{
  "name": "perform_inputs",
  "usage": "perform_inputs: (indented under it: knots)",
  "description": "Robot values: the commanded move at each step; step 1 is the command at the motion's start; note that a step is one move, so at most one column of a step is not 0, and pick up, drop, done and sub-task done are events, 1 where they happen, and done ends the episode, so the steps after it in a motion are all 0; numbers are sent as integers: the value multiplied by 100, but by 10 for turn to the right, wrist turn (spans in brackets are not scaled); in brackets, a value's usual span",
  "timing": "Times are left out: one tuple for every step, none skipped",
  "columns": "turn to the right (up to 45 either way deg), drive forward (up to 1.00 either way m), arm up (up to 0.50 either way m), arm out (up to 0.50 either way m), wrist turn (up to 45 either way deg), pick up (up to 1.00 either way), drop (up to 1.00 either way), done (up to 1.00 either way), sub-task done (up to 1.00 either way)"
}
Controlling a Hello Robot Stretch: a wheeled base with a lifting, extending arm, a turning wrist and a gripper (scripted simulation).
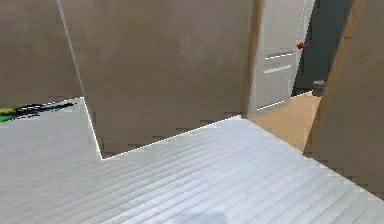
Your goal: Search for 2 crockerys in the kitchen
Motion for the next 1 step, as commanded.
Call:
perform_inputs:
  knots:
    - [0, 20, 0, 0, 0, 0, 0, 0, 0]
